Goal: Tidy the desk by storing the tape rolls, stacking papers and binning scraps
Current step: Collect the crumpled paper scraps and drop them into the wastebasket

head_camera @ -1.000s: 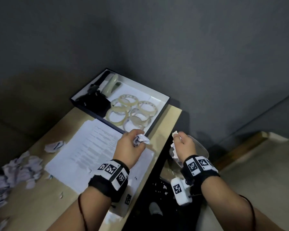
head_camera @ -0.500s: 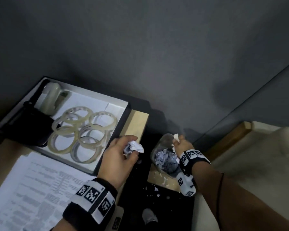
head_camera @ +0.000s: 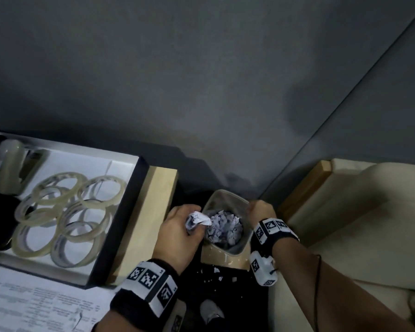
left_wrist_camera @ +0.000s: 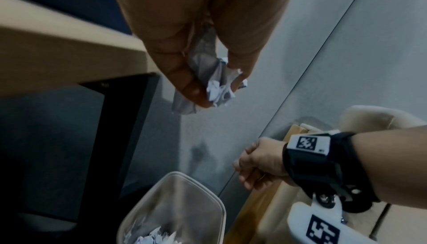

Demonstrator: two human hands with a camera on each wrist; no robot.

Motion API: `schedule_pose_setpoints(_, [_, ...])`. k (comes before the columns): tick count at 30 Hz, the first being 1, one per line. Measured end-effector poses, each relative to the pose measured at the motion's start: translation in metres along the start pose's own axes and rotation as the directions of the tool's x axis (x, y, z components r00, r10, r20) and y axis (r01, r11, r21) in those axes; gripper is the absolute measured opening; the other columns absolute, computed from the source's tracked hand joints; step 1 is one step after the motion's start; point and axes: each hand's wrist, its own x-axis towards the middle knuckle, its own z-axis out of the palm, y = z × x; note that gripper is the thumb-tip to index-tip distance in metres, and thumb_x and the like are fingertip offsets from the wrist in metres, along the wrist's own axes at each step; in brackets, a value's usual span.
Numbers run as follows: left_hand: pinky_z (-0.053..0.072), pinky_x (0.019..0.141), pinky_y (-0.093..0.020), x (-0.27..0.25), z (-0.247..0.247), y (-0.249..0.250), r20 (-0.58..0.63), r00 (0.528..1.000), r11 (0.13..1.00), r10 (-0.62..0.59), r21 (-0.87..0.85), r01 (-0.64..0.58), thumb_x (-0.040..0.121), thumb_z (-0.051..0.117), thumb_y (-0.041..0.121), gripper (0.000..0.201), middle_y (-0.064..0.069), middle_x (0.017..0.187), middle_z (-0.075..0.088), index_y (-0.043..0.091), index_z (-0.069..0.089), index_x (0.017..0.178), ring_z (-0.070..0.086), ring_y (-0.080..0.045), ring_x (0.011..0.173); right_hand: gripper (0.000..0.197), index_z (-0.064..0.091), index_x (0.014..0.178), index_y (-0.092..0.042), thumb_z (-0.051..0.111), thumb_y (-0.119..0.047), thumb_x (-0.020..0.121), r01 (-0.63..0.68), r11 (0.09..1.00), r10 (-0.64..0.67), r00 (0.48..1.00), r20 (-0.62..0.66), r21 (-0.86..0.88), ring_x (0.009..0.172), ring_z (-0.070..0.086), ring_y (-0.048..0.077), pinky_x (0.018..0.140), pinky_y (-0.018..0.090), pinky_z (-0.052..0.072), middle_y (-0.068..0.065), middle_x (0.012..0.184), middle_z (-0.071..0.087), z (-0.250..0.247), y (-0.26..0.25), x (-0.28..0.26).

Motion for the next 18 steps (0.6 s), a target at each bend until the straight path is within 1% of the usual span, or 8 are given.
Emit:
schedule_pose_setpoints(3, [0.043,0.084,-0.018,0.013,0.018,0.001,0.073,0.996,0.998,-0.056,0.003,0.056,0.081,0.067,0.014,0.033,0.003,0.107,0.053,0.024,0.062,0.111,0.060,-0.014,0.092,0.024,0.066,0.096,-0.006,0.051,-0.024,0.090,0.006,0.994,-0.002,0.999,-0.037,0.108,0.097,0.062,0.034,0.074,0.029,0.047,0.018,0.102,0.067,-0.004,0.007,-0.004])
schedule_pose_setpoints(6, [0.047,0.088,-0.025,0.028,0.039,0.003,0.100,0.992,0.997,-0.076,0.011,0.075,0.081,0.067,0.016,0.034,0.000,0.110,0.052,0.024,0.060,0.113,0.060,-0.017,0.095,0.019,0.057,0.077,-0.015,0.056,-0.030,0.089,0.021,0.981,-0.010,0.998,-0.056,0.191,0.090,0.061,0.031,0.068,0.024,0.042,0.014,0.092,0.066,-0.003,0.020,-0.009])
schedule_pose_setpoints(8, [0.045,0.091,-0.023,0.039,0.053,0.005,0.111,0.991,0.997,-0.072,0.003,0.072,0.082,0.066,0.016,0.034,-0.001,0.112,0.051,0.024,0.060,0.115,0.059,-0.017,0.096,0.026,0.050,0.068,-0.019,0.058,-0.032,0.089,0.009,0.973,0.007,0.998,-0.069,0.232,0.081,0.057,0.026,0.067,0.023,0.040,0.008,0.081,0.062,-0.001,0.031,-0.013])
schedule_pose_setpoints(9, [0.042,0.090,-0.018,0.045,0.060,0.006,0.120,0.991,0.998,-0.066,0.001,0.067,0.083,0.066,0.016,0.035,-0.001,0.114,0.051,0.024,0.059,0.116,0.058,-0.016,0.096,0.027,0.049,0.066,-0.020,0.059,-0.031,0.088,0.001,0.967,0.020,0.996,-0.082,0.253,0.078,0.055,0.024,0.067,0.023,0.040,0.005,0.077,0.060,-0.001,0.037,-0.014])
schedule_pose_setpoints(11, [0.033,0.083,-0.008,0.054,0.071,0.007,0.136,0.989,0.998,-0.059,0.000,0.059,0.086,0.063,0.017,0.037,-0.003,0.119,0.049,0.024,0.057,0.122,0.055,-0.011,0.093,0.025,0.050,0.066,-0.021,0.060,-0.028,0.088,-0.011,0.960,0.042,0.993,-0.108,0.278,0.076,0.054,0.021,0.066,0.023,0.041,0.002,0.074,0.059,-0.001,0.048,-0.016])
schedule_pose_setpoints(12, [0.031,0.081,-0.006,0.058,0.074,0.007,0.146,0.988,0.998,-0.056,-0.001,0.057,0.088,0.061,0.017,0.037,-0.003,0.122,0.049,0.024,0.055,0.125,0.053,-0.010,0.093,0.023,0.052,0.067,-0.021,0.060,-0.026,0.088,-0.011,0.957,0.046,0.992,-0.116,0.289,0.076,0.055,0.021,0.067,0.023,0.040,0.002,0.075,0.059,-0.001,0.054,-0.017])
schedule_pose_setpoints(15, [0.031,0.082,-0.006,0.064,0.080,0.007,0.163,0.984,0.997,-0.070,0.003,0.071,0.091,0.054,0.012,0.038,-0.003,0.127,0.048,0.025,0.055,0.127,0.055,-0.012,0.100,0.025,0.051,0.066,-0.021,0.061,-0.027,0.088,-0.018,0.950,0.061,0.990,-0.130,0.312,0.078,0.056,0.022,0.067,0.023,0.041,0.001,0.070,0.057,-0.004,0.070,-0.020])
schedule_pose_setpoints(18, [0.042,0.091,-0.019,0.062,0.077,0.007,0.136,0.988,0.997,-0.078,0.007,0.078,0.089,0.053,0.008,0.037,-0.005,0.124,0.050,0.024,0.059,0.122,0.059,-0.021,0.103,0.028,0.049,0.063,-0.023,0.062,-0.029,0.088,-0.031,0.939,0.081,0.988,-0.132,0.343,0.076,0.055,0.022,0.068,0.023,0.040,-0.001,0.069,0.056,-0.009,0.078,-0.024])
